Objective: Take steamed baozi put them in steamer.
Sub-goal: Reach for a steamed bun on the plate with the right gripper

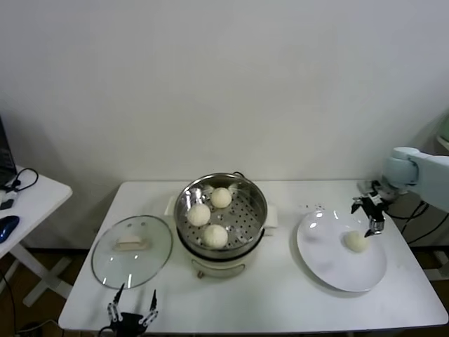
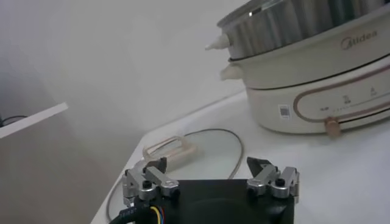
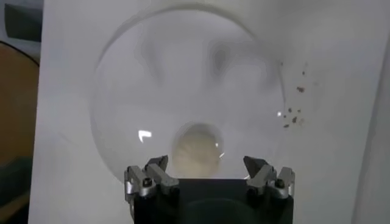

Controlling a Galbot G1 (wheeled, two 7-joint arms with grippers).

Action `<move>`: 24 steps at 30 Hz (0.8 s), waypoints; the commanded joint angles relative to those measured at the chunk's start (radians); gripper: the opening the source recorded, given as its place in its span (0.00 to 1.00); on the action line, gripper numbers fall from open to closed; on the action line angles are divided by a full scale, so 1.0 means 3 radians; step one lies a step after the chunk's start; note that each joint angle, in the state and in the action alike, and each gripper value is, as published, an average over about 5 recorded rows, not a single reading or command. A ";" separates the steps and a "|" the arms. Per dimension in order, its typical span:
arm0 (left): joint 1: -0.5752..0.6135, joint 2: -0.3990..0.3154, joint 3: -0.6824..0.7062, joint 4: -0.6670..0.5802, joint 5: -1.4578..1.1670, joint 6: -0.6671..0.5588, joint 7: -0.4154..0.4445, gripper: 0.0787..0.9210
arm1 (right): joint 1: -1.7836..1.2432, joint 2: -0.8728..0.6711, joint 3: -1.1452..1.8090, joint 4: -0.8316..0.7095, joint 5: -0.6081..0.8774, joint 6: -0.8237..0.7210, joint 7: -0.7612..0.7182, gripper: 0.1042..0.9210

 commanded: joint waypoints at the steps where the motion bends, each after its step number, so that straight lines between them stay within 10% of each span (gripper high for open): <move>1: 0.0012 -0.0115 -0.0016 0.0006 0.0014 -0.0004 -0.0003 0.88 | -0.0788 0.0013 0.0637 -0.0487 -0.0365 0.0161 -0.0032 0.88; 24: 0.0028 -0.0122 -0.0013 0.0009 0.0041 -0.0008 -0.0014 0.88 | -0.1141 0.0178 0.1030 -0.0667 -0.0571 0.0277 0.0121 0.85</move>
